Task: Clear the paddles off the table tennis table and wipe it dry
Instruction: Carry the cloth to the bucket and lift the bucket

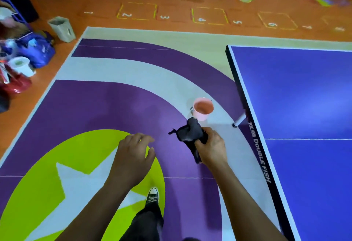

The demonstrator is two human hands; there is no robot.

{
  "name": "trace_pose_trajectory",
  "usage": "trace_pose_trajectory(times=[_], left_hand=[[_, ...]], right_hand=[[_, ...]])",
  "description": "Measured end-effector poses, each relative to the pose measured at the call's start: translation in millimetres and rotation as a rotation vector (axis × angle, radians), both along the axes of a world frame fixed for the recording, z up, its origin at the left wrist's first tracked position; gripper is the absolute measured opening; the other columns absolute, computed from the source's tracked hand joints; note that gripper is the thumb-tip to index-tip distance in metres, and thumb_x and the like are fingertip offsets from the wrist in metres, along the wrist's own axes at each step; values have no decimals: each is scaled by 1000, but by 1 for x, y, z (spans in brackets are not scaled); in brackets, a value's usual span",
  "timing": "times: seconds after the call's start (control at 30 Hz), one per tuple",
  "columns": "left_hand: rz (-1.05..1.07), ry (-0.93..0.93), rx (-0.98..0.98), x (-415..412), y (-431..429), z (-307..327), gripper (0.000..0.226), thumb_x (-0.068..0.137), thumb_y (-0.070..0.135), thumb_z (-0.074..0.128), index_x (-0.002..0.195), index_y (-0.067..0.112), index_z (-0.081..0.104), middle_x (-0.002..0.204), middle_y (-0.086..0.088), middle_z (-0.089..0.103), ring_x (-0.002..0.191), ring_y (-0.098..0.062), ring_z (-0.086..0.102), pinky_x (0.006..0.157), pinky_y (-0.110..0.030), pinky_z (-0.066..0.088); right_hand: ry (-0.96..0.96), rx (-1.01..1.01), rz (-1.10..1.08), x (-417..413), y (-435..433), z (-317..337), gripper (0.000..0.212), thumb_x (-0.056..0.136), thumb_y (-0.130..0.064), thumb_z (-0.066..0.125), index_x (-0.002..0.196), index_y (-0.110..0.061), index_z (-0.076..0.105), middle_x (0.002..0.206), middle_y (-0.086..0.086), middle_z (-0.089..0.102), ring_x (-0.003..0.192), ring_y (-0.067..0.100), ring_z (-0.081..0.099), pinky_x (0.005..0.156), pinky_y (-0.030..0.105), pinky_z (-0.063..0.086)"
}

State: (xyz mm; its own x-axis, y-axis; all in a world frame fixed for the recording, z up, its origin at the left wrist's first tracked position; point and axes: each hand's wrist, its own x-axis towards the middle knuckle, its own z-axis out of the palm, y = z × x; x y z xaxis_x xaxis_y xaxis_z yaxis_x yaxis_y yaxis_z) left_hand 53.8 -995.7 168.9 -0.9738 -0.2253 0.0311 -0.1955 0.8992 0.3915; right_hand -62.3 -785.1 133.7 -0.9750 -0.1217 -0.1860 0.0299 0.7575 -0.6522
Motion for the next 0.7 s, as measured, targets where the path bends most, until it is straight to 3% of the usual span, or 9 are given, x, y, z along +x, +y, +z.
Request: trace_pose_trajectory(times=[0.13,0.33,0.53,0.7], left_hand=[[-113,-24,-29,-91,-58,-5,47,88,38,36,105,13,71,102,-6,68,97,-34,62,86,-45,48],[-210,-75,-27,-214,-86,-24,47,87,40,35,106,17,70,105,-4,68,96,-34,61,83,-44,49],[-302,-146,-28,-333,-94,-70,40,88,36,41,106,15,71,104,-5,68,94,-33,63,85,-45,51],[-298,-270,7,-440,-95,-134,21,91,21,63,110,16,69,109,-1,67,101,-30,61,90,-43,46]], right_hand=[[-41,35,-80,-63,-30,-6,39,86,-22,64,125,-18,63,108,10,67,102,32,63,92,47,51],[-91,72,-200,-143,-41,-21,40,85,-23,65,125,-23,64,107,6,67,102,31,61,93,44,48],[-163,44,-296,-246,-51,-62,35,84,-20,63,118,-25,66,103,3,67,99,29,61,96,44,47],[-248,44,-310,-344,-58,-111,33,84,-22,65,117,-26,66,102,2,67,97,29,62,88,41,49]])
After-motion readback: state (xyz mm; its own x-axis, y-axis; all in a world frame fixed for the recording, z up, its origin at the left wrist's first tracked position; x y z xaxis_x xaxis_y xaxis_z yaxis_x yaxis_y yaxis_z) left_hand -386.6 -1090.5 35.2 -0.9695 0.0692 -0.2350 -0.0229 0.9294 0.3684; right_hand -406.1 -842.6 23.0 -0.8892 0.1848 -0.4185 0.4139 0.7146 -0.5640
